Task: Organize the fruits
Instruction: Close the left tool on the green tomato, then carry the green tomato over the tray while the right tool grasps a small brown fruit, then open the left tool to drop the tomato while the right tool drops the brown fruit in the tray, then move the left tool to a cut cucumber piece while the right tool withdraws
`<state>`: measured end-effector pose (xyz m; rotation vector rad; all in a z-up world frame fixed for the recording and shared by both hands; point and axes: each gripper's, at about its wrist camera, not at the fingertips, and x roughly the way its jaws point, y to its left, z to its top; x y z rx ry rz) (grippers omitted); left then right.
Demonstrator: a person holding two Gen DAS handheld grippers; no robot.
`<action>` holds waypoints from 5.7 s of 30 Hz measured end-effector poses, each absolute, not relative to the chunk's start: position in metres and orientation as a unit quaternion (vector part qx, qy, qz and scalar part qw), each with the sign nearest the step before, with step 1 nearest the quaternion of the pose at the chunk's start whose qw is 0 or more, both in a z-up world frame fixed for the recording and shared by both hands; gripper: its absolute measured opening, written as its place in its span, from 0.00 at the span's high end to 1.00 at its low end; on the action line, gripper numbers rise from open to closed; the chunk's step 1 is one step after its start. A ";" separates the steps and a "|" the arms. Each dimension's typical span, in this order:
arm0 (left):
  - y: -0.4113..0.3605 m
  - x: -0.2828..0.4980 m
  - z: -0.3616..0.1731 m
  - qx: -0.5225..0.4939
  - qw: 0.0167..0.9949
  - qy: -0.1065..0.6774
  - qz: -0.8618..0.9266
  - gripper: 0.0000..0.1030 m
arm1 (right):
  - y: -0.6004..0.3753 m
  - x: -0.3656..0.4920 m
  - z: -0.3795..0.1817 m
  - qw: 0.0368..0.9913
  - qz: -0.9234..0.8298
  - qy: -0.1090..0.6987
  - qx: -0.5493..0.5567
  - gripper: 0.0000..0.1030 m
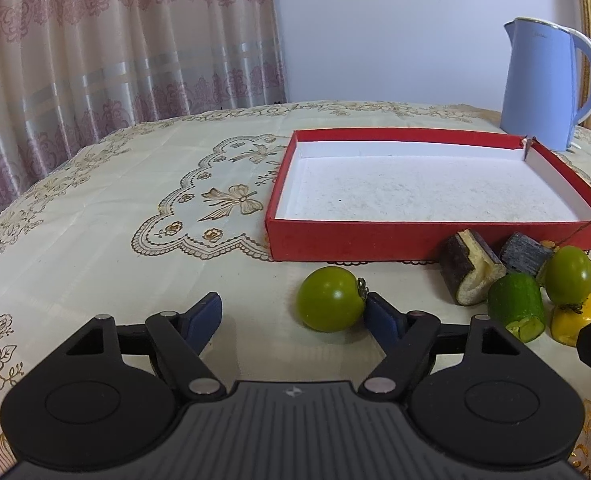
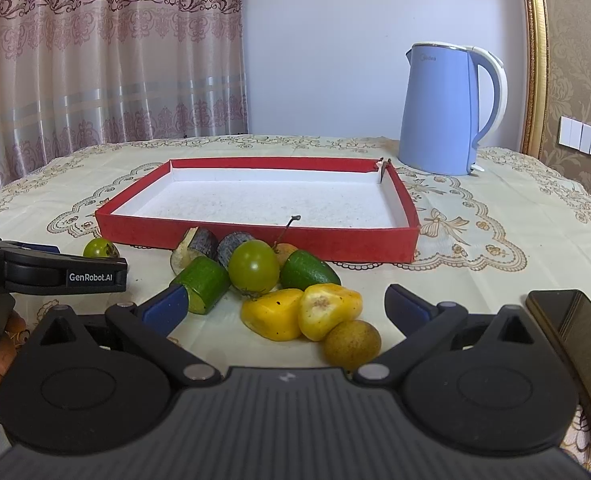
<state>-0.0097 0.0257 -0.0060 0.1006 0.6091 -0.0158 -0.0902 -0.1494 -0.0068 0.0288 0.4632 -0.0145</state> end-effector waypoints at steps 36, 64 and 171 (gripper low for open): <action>0.045 -0.020 0.002 -0.021 0.965 0.260 -0.020 0.68 | -0.190 -0.104 -0.007 0.962 0.046 0.265 -0.038 0.63; 0.038 -0.022 0.009 -0.020 0.966 0.253 -0.057 0.68 | -0.221 -0.117 0.013 0.972 0.054 0.224 0.040 0.72; -0.055 -0.049 -0.007 0.139 0.948 0.240 -0.160 0.18 | -0.294 -0.087 0.012 0.946 0.015 0.134 0.294 0.25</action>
